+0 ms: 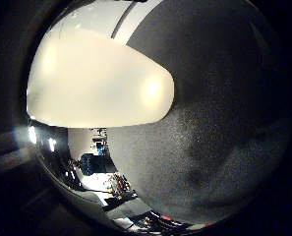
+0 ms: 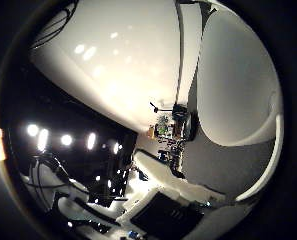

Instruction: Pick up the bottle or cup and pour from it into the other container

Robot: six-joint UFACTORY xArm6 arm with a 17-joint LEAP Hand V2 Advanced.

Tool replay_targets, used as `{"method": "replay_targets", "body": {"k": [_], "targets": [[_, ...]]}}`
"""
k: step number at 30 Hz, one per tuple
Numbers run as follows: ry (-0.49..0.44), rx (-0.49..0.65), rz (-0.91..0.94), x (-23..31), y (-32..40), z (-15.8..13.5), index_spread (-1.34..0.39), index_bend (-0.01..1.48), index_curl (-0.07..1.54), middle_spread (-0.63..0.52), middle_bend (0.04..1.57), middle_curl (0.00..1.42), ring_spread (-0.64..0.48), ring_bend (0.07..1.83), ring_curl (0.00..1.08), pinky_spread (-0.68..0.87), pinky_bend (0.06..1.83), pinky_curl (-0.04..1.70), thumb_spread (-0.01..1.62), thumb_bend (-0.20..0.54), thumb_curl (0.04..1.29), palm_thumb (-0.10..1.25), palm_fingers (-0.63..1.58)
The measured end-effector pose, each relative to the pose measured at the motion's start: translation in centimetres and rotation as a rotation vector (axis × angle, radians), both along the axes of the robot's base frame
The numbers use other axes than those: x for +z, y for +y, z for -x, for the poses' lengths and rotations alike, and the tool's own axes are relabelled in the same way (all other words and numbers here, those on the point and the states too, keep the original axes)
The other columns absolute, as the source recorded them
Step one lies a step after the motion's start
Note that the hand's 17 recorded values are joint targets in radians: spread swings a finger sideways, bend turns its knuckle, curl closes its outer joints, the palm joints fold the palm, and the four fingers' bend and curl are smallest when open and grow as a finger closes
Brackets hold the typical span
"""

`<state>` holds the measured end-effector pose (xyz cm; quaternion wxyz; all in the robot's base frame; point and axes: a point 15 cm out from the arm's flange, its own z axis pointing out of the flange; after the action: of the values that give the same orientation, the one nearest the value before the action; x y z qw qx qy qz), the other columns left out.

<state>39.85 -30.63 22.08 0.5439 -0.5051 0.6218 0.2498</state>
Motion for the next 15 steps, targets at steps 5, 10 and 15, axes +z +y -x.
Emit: {"method": "replay_targets", "body": {"k": [5, 10, 15], "targets": [[-0.002, 0.021, -0.009, 0.4, 0.6, -0.2, -0.17, 0.18, 0.31, -0.01, 0.60, 0.41, -0.02, 0.89, 0.29, 0.14, 0.55, 0.14, 0.99, -0.024, 0.30, 0.52, 0.55], [0.002, 0.038, -0.021, 0.6, 1.2, -0.3, -0.21, 0.20, 0.35, -0.05, 0.69, 0.46, -0.08, 0.99, 0.32, 0.02, 0.63, 0.10, 1.01, -0.017, 0.31, 0.57, 0.73], [0.000, 0.047, -0.026, 0.6, 1.6, -0.5, -0.26, 0.20, 0.41, -0.11, 0.75, 0.51, -0.13, 1.03, 0.36, -0.19, 0.83, 0.09, 1.03, -0.013, 0.34, 0.66, 0.94]]}}
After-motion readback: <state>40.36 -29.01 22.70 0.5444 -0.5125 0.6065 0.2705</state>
